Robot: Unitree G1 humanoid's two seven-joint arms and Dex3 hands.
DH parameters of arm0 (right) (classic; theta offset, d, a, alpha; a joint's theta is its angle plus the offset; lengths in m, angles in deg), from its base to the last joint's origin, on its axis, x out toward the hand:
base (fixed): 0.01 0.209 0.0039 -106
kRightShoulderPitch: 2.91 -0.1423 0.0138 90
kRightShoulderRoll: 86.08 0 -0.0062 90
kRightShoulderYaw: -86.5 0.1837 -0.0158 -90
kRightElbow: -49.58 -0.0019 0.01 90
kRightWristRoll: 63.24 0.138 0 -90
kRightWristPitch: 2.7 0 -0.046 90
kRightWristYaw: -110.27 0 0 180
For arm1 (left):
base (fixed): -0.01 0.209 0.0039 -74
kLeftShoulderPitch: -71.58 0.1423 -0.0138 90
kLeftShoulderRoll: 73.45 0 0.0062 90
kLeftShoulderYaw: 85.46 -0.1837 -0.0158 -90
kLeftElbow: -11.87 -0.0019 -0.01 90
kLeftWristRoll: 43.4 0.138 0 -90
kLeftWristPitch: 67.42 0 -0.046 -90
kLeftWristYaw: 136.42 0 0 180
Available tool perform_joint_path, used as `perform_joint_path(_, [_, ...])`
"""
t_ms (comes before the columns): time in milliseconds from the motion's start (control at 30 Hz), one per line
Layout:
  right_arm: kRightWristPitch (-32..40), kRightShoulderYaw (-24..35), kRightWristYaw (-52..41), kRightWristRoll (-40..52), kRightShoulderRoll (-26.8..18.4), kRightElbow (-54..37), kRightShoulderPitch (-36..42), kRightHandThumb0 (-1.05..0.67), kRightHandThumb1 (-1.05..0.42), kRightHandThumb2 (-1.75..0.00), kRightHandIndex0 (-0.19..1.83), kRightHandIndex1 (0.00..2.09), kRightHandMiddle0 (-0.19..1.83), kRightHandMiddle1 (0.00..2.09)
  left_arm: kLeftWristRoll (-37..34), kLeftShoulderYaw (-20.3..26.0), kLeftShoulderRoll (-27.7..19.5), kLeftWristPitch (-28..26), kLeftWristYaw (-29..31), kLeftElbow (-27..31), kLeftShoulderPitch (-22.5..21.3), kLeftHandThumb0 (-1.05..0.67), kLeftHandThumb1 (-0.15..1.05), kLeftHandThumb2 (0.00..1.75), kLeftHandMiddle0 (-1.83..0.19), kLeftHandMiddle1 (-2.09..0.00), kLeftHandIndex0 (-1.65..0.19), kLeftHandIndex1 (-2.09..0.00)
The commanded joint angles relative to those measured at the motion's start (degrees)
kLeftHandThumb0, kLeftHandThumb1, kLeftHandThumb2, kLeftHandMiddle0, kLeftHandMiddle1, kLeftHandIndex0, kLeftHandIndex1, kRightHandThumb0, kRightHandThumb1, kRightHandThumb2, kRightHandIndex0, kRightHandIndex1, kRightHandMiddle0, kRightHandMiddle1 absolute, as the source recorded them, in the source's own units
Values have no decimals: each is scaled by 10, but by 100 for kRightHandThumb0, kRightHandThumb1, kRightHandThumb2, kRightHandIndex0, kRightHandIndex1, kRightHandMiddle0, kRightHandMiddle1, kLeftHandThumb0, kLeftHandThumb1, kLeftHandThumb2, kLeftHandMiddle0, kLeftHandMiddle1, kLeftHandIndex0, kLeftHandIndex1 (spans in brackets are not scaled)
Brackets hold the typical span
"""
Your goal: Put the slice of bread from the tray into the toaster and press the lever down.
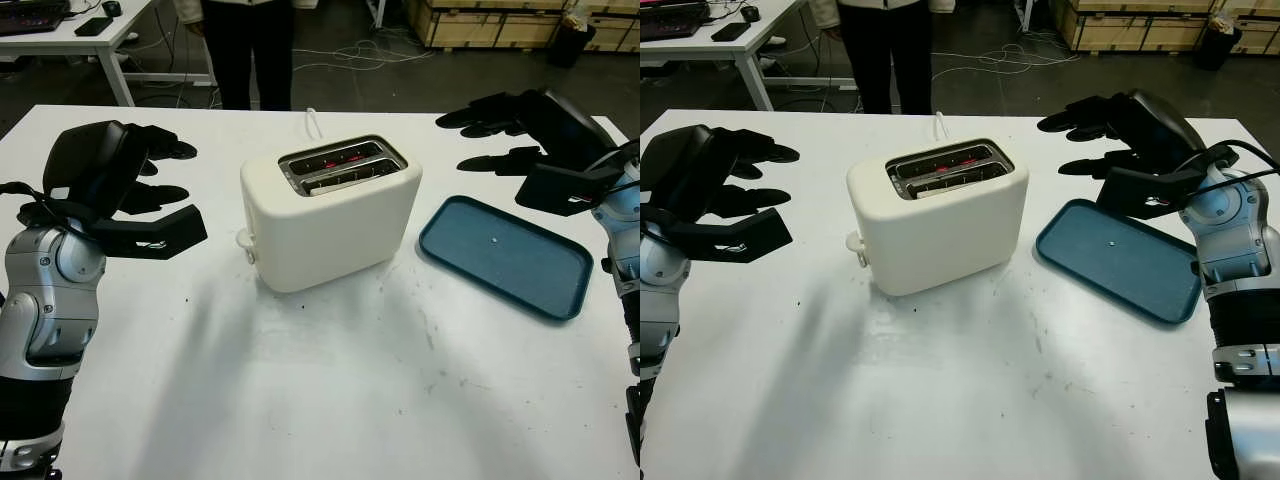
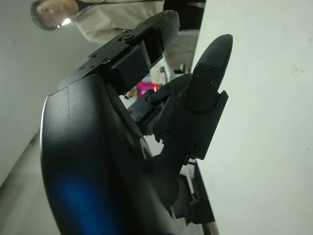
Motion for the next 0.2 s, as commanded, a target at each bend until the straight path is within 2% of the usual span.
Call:
perform_joint_path(0, [-10, 0, 2, 2, -7, 4, -5, -17, -78, 0, 87, 0, 78, 0, 10, -4, -3, -2, -1, 5, -6, -39, 71, 0, -107, -26, -101, -1])
perform_joint_path(167, [-10, 4, -3, 10, -9, -9, 6, -16, -78, 0, 87, 0, 77, 0, 5, 1, -6, 0, 2, 17, 7, -35, 68, 0, -107, -28, -101, 0])
